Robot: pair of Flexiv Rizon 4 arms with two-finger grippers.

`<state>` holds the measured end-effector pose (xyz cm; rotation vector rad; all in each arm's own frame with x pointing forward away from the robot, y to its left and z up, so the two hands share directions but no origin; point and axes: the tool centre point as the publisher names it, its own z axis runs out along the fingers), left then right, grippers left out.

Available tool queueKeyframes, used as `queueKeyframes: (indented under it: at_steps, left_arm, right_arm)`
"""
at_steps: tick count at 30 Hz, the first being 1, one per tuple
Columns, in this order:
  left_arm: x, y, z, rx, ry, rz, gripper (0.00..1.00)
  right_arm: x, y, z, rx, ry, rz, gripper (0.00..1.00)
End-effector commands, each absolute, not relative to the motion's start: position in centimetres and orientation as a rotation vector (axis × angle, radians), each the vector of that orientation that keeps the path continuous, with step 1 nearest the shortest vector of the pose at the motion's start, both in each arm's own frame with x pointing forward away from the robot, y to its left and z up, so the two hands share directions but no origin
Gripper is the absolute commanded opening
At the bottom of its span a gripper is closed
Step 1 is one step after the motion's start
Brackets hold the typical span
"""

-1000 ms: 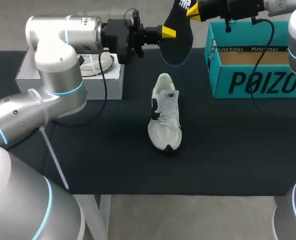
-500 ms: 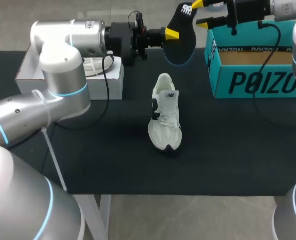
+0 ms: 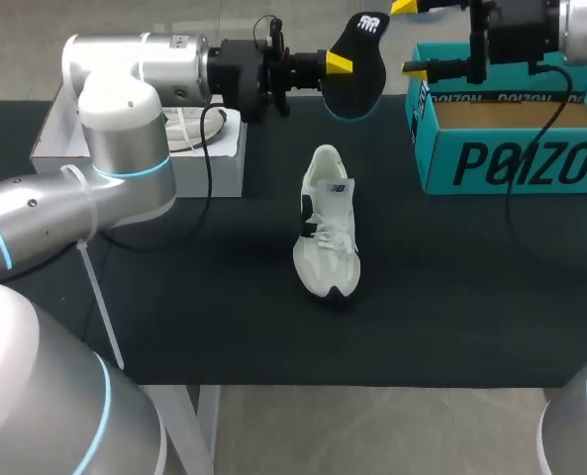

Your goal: Take the shoe out of the shoebox, open the shoe tongue, remove and reinsert the insole, then place the shoe into the shoebox

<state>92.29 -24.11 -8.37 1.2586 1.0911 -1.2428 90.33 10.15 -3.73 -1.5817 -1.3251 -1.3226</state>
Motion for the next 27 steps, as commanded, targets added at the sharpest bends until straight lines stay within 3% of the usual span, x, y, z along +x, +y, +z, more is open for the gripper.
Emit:
queueKeyframes:
  at_steps: [1,4,16,21,27]
  left_arm:
    - [93.4,-24.0,-8.4,1.241,1.177,-1.314,0.0]
    - [94.5,-23.7,-8.6,1.194,1.234,-1.482,0.0]
    - [94.5,-23.7,-8.6,1.194,1.234,-1.482,0.0]
    - [95.3,-23.9,-8.3,1.08,1.332,-1.875,0.0]
    - [95.1,-23.9,-8.2,1.11,1.354,-1.904,0.0]
  right_arm:
    - [89.2,9.7,-3.8,-1.582,-1.32,-1.327,1.0]
    - [88.9,9.7,-3.9,-1.581,-1.331,-1.321,1.0]
    - [88.9,9.1,-4.9,-1.609,-1.333,-1.292,1.0]
    - [88.8,9.1,-5.2,-1.611,-1.326,-1.287,1.0]
    - [88.8,8.9,-5.2,-1.611,-1.316,-1.295,1.0]
